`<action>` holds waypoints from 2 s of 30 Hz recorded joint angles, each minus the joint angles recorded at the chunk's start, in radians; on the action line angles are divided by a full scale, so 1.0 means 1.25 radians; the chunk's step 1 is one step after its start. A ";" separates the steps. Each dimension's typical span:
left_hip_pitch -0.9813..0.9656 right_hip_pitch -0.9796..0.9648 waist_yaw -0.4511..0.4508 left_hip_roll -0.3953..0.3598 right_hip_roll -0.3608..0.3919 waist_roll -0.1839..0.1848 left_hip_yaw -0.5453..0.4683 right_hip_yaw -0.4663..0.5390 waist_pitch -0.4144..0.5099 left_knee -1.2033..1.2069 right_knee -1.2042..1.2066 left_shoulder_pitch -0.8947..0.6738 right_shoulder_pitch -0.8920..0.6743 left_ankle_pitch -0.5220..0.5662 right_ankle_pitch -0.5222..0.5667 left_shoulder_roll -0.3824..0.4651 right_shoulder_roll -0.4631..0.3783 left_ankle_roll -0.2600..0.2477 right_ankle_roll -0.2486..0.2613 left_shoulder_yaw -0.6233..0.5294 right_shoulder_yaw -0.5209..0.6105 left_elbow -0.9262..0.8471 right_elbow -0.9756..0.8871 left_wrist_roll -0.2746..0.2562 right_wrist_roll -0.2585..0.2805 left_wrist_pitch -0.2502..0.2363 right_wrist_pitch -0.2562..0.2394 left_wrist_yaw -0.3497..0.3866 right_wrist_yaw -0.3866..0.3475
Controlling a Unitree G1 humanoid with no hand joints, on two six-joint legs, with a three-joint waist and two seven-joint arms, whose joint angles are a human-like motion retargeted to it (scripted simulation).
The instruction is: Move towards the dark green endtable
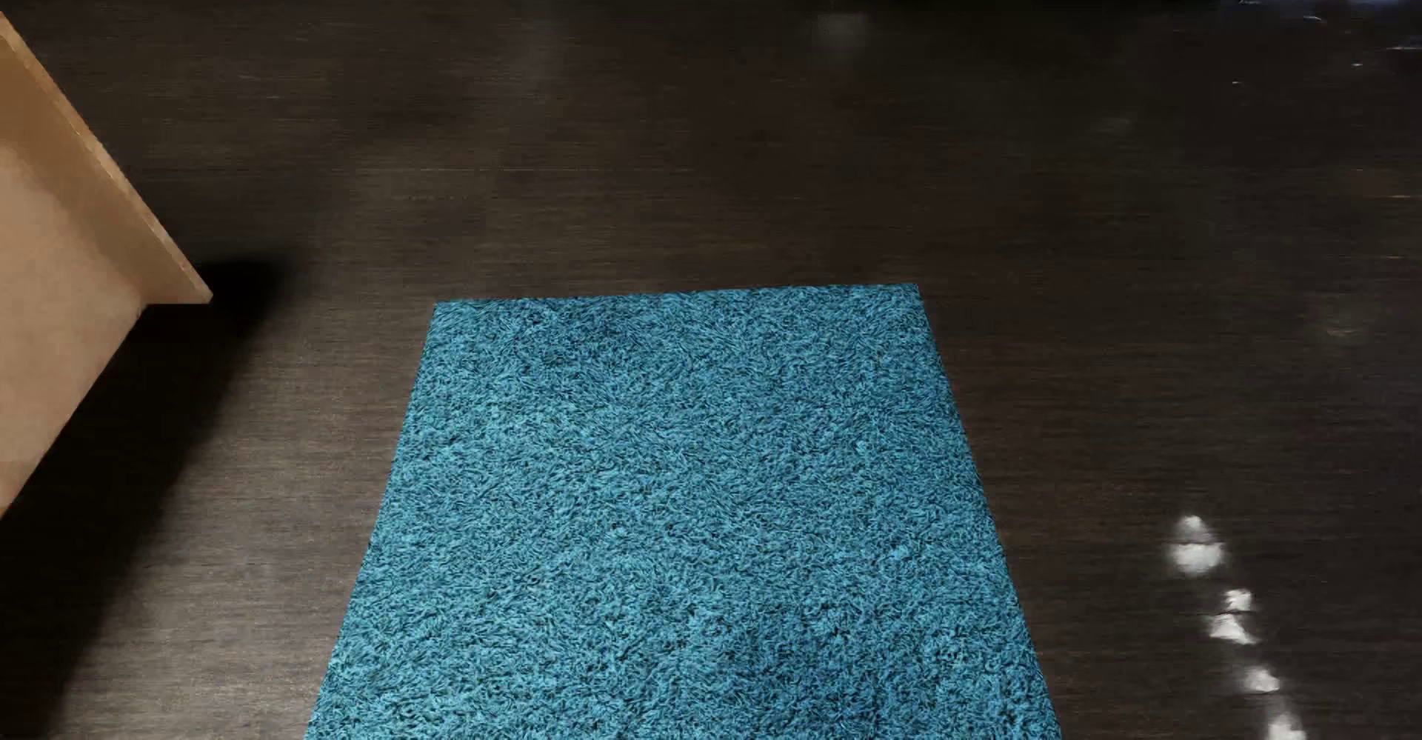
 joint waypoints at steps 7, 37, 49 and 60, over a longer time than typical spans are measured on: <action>-0.215 0.070 0.030 0.022 0.025 0.020 0.000 0.000 0.061 0.550 0.034 0.053 -0.031 -0.142 -0.067 -0.012 -0.030 0.000 0.000 0.068 0.028 0.017 -0.057 0.000 0.000 0.000 0.000 0.000 0.000; 0.186 -0.327 -0.179 0.072 0.015 0.108 0.000 0.000 0.058 0.501 0.174 0.023 0.125 0.083 0.318 -0.014 -0.037 0.000 0.000 0.191 0.087 -0.043 0.066 0.000 0.000 0.000 0.000 0.000 0.000; -0.393 0.328 0.178 0.105 -0.032 0.000 0.000 0.000 0.022 0.218 -0.016 0.161 -0.118 0.057 -0.183 0.023 -0.092 0.000 0.000 0.098 -0.057 0.061 -0.098 0.000 0.000 0.000 0.000 0.000 0.000; 0.062 -0.214 -0.052 0.014 -0.075 0.018 0.000 0.000 0.053 0.244 0.147 0.072 0.080 -0.095 0.251 0.033 -0.014 0.000 0.000 0.140 -0.015 -0.094 0.050 0.000 0.000 0.000 0.000 0.000 0.000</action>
